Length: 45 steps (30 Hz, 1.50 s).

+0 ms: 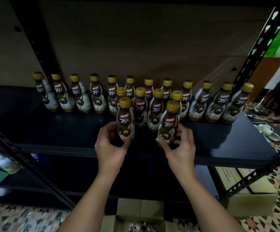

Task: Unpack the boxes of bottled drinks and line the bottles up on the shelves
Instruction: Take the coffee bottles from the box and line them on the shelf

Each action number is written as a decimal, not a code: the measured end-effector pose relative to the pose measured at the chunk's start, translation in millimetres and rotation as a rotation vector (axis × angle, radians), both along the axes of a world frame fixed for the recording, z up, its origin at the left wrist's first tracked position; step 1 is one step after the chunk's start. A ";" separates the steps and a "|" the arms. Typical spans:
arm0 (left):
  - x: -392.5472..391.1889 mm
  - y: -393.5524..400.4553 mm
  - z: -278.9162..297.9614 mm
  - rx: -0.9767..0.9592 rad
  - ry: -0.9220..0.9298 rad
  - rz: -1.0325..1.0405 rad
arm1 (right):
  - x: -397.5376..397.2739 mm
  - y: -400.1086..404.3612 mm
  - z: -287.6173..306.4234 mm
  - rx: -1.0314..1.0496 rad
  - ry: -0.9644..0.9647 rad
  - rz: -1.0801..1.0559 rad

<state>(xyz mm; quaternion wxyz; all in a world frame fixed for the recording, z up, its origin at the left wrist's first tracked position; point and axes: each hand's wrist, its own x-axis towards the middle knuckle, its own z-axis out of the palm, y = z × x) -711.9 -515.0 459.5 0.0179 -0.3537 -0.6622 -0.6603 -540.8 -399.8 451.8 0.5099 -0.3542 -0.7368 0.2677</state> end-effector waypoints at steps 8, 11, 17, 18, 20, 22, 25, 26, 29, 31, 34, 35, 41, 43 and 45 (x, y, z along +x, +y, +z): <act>-9.2 6.0 -0.2 -0.017 0.028 -0.025 | -4.9 6.9 3.9 0.007 0.014 0.001; -6.0 11.6 0.3 -0.012 0.074 -0.026 | -12.0 7.5 3.6 0.028 0.005 0.004; -4.5 17.4 -2.2 -0.019 0.109 -0.010 | -15.5 8.1 1.5 0.049 0.006 0.005; -4.2 18.2 -2.2 -0.022 0.114 -0.011 | -15.7 7.8 1.4 0.050 0.005 0.004; -3.4 18.6 -2.5 -0.028 0.114 -0.015 | -15.9 6.9 1.3 0.038 0.000 0.007; -3.5 18.1 -3.0 -0.034 0.117 -0.016 | -15.6 6.8 1.1 0.030 -0.009 0.013; -4.5 17.1 -3.1 -0.053 0.118 -0.033 | -14.8 7.0 0.9 0.016 -0.016 0.019; -4.5 16.9 -2.8 -0.057 0.120 -0.038 | -14.5 7.1 0.9 0.016 -0.019 0.019; -4.8 16.1 -2.8 -0.062 0.128 -0.038 | -14.2 6.4 0.3 0.008 -0.031 0.020; -4.8 16.1 -2.8 -0.063 0.125 -0.035 | -13.9 6.2 0.3 -0.010 -0.036 0.018; -4.5 16.1 -2.3 -0.071 0.136 -0.033 | -13.6 6.1 0.5 -0.012 -0.044 0.016; -4.3 15.6 -2.3 -0.072 0.137 -0.037 | -13.7 6.0 0.5 -0.006 -0.044 0.015; -5.0 15.4 -4.5 -0.078 0.118 -0.041 | -12.8 6.4 0.7 -0.025 -0.036 0.023; -4.9 15.7 -5.1 -0.076 0.113 -0.045 | -11.9 5.6 1.5 -0.050 -0.035 0.030; -5.0 15.6 -5.5 -0.082 0.110 -0.046 | -11.7 4.9 2.0 -0.054 -0.039 0.033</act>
